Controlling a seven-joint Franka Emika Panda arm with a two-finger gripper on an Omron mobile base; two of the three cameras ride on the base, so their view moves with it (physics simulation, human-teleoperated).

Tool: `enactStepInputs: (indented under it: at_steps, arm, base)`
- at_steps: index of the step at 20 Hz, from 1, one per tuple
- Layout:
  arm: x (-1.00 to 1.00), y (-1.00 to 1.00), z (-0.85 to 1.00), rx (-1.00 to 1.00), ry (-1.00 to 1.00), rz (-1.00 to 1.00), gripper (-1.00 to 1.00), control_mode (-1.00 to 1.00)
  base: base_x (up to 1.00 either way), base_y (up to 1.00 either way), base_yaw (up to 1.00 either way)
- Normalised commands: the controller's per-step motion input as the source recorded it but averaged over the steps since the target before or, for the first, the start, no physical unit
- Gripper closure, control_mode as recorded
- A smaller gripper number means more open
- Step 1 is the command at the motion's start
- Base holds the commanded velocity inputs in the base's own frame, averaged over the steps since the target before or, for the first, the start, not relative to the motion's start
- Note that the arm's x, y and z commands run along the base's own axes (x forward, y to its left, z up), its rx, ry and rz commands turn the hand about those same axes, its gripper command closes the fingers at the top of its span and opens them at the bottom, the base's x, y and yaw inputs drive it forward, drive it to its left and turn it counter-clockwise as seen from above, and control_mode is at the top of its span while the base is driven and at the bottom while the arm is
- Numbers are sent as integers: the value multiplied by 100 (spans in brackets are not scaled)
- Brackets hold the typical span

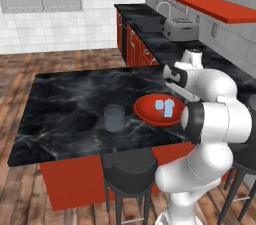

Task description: There are four ice cubes in the ice bowl. Place two ice cubes in each glass of water.

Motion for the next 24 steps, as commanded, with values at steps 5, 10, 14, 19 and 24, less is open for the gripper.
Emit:
enactStepInputs:
  at_steps: [5,10,14,19,24]
  arm:
    - [32,0,-26,-1,0,-6,-100,-100]
    - [35,-17,-37,0,0,0,-100,-100]
    - [46,-23,-20,0,0,2,-100,-100]
    - [62,-1,-4,0,0,1,-100,-100]
    - [35,0,-25,0,0,0,-100,-100]
  base:
    - [0,0,0]
    - [0,0,0]
    - [0,0,0]
    - [0,0,0]
    - [0,0,0]
